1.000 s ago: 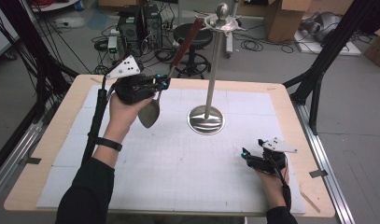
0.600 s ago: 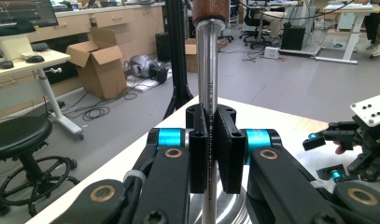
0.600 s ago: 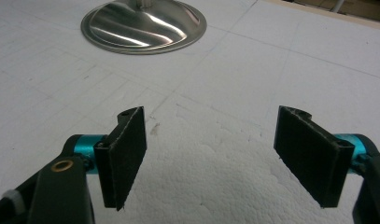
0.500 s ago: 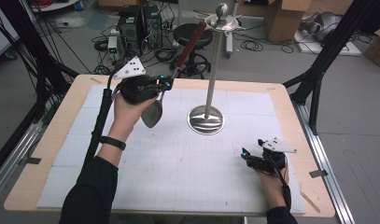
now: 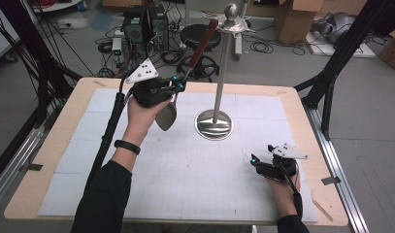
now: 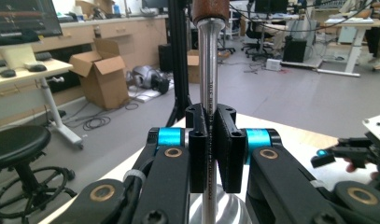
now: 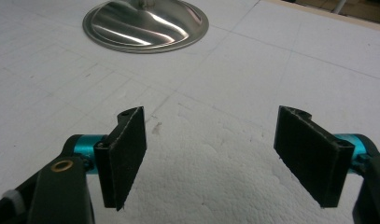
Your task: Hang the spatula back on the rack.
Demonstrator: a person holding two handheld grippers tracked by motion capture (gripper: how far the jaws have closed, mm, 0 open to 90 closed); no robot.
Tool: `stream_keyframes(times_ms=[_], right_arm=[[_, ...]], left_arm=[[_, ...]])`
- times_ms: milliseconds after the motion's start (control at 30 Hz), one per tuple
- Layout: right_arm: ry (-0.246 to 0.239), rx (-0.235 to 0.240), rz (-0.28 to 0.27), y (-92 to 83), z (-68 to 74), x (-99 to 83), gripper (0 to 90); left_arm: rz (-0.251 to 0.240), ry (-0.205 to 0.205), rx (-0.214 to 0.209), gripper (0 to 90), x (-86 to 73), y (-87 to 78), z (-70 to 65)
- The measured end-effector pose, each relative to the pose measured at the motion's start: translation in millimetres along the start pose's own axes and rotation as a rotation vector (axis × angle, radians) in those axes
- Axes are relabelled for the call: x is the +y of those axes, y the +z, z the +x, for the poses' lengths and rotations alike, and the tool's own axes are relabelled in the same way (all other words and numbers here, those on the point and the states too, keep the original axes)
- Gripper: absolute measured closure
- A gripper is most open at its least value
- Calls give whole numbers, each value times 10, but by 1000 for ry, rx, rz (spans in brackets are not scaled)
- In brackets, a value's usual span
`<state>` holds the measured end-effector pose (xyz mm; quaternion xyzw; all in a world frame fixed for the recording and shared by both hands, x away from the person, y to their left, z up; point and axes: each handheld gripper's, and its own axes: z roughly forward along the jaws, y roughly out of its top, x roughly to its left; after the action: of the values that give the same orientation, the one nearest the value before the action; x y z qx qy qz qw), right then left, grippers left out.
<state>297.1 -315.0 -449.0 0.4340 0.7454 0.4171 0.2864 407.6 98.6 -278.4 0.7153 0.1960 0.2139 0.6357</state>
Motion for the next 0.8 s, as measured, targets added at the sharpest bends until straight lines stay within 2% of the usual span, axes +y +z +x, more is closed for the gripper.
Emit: stream_keyframes(times_ms=[333, 800], right_arm=[[-6, -1, 3, 4, 4, 1, 247], [-7, 3, 3, 4, 3, 2, 250]], left_arm=[[-24, 27, 53, 842, -75, 167, -66], [-3, 48, 74, 841, -137, 330, -131]])
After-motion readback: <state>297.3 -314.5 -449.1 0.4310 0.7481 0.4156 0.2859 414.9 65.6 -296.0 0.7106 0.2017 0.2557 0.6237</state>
